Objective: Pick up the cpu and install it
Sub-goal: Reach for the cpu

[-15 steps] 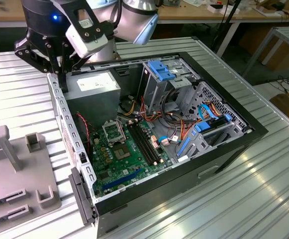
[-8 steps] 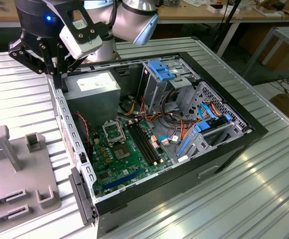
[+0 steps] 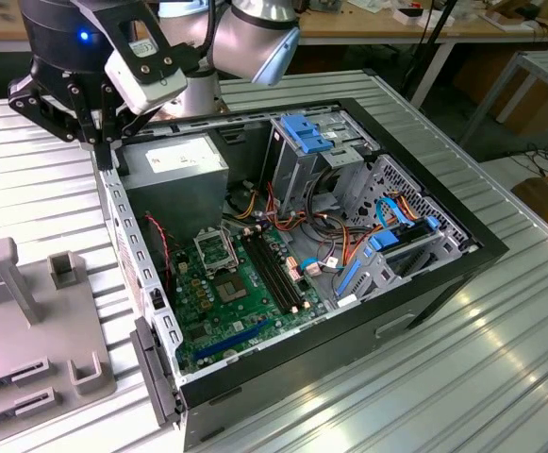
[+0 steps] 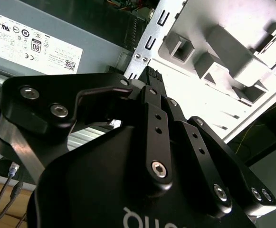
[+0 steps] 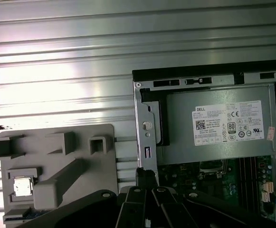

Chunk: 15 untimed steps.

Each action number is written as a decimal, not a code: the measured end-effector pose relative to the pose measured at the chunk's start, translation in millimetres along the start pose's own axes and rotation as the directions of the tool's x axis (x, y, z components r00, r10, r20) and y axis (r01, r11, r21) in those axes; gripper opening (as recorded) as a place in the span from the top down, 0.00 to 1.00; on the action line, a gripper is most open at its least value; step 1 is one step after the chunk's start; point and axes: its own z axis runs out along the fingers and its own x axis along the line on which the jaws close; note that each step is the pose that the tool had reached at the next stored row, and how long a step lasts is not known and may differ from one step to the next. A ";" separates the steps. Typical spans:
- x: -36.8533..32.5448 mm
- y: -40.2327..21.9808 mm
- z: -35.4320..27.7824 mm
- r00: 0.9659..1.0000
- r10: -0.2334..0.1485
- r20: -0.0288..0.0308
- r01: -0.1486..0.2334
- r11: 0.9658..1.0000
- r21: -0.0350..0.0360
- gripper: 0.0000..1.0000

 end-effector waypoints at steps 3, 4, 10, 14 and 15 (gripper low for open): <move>2.6 -0.2 0.4 1.000 0.000 -0.002 0.000 1.000 0.000 0.87; 3.3 -0.3 0.5 1.000 0.000 -0.003 0.000 1.000 0.000 0.87; 8.7 -0.7 1.3 1.000 0.000 -0.006 0.000 1.000 0.001 0.87; 12.8 -1.1 1.9 1.000 0.000 -0.009 0.000 1.000 0.001 0.87; 13.6 -1.1 2.0 1.000 0.000 -0.009 0.000 1.000 0.001 0.87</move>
